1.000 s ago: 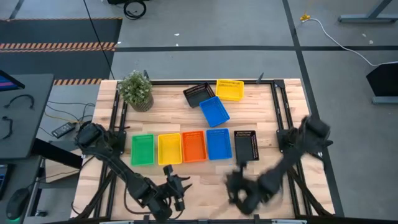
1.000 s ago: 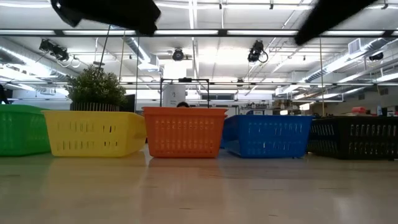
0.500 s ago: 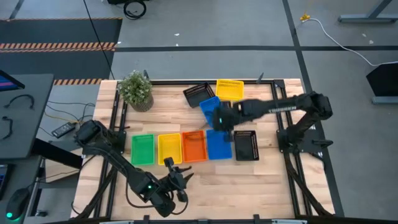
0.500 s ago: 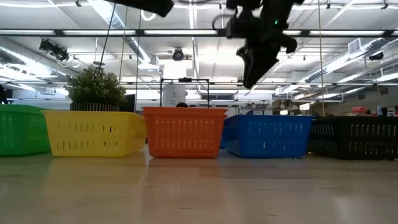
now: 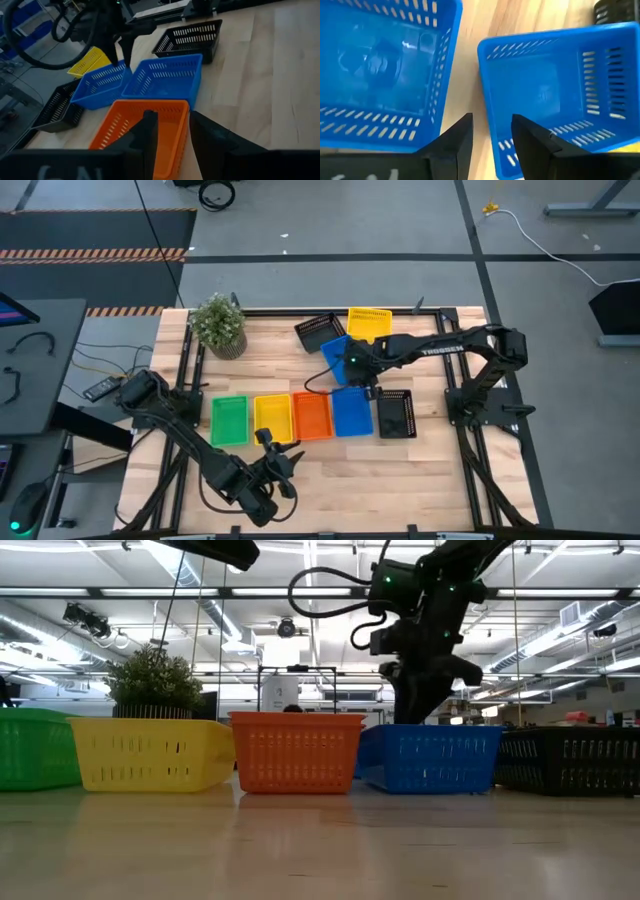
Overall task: Stack baskets by color
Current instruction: Stack the top blue bin on top of the bottom blue bin
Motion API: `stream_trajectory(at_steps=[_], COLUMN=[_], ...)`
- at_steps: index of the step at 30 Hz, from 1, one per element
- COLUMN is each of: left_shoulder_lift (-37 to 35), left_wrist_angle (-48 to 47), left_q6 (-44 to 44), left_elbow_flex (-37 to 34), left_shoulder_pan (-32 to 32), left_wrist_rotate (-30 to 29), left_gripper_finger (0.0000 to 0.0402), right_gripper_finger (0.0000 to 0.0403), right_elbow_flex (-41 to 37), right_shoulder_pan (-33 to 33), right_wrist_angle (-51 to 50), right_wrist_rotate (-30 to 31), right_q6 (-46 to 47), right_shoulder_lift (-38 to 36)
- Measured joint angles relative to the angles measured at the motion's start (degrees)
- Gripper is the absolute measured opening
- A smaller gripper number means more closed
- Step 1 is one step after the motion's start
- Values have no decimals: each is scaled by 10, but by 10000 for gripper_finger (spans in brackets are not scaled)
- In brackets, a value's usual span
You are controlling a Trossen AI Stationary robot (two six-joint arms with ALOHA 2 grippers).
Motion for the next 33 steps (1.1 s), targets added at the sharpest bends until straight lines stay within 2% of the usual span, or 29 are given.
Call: stream_trajectory(at_steps=[14, 18, 22, 25, 28, 33], left_shoulder_lift=[0, 0, 0, 0, 0, 0], left_wrist_angle=[6, 12, 16, 22, 25, 27], left_q6=[0, 0, 0, 0, 0, 0], left_elbow_flex=[0, 0, 0, 0, 0, 0], left_shoulder_pan=[0, 0, 0, 0, 0, 0], left_wrist_rotate=[-2, -2, -2, -2, -1, -2], left_gripper_finger=[118, 118, 118, 118, 118, 118], right_gripper_finger=[122, 97, 46, 13, 18, 11], right_elbow_flex=[-68, -82, -82, -71, -46, 28], right_shoulder_pan=[-16, -24, -26, -14, 17, 94], right_wrist_angle=[92, 107, 115, 106, 81, -24], right_wrist_rotate=[-5, -5, 1, 33, 95, 207], right_q6=[-8, -10, -7, 1, 21, 88], right_shoulder_lift=[-1, -1, -1, -1, -4, -15])
